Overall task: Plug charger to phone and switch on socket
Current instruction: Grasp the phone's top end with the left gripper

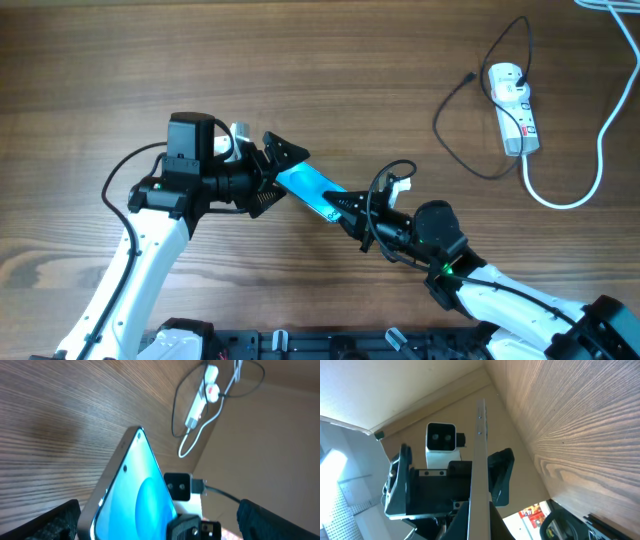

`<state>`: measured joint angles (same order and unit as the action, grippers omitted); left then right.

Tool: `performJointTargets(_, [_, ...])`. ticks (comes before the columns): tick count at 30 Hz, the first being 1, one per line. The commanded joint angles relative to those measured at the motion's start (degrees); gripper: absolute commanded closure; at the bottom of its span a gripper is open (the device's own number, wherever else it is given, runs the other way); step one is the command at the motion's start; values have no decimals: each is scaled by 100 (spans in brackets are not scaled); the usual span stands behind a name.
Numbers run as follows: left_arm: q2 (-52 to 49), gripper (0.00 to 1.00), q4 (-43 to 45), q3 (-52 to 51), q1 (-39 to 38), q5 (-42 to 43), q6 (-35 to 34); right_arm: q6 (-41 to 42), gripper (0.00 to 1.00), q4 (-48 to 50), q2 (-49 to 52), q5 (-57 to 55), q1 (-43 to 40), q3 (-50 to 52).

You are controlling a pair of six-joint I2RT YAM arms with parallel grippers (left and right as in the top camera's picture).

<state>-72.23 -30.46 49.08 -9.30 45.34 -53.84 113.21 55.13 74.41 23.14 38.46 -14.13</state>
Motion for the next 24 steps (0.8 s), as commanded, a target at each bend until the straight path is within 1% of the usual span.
performJointTargets(1, [-2,7,28,-35,-46,-238,-461,101,96,81,-24,-160,37,-140])
performJointTargets(3, [0,16,33,-35,-107,-238,-625,98,96,79,-24,-221,37,-142])
performJointTargets(4, [-2,18,33,-35,-146,-238,-704,92,96,74,-24,-280,37,-142])
performJointTargets(7, [-2,20,52,-35,-275,-238,-922,74,96,35,-24,-444,37,-142])
performJointTargets(11, [-2,21,282,-35,-487,-247,-1158,76,96,-190,-24,-601,37,-140])
performJointTargets(13, [-2,28,345,-35,-588,-404,-1272,79,96,-160,-24,-579,39,-142])
performJointTargets(14, [-2,34,354,-35,-612,-455,-1274,85,96,-155,-24,-579,39,-142])
performJointTargets(16, [-2,39,352,-35,-627,-498,-1309,81,96,-72,-24,-577,39,-142])
performJointTargets(24, [-46,39,354,-35,-636,-656,-1309,96,96,343,-24,-566,105,-142])
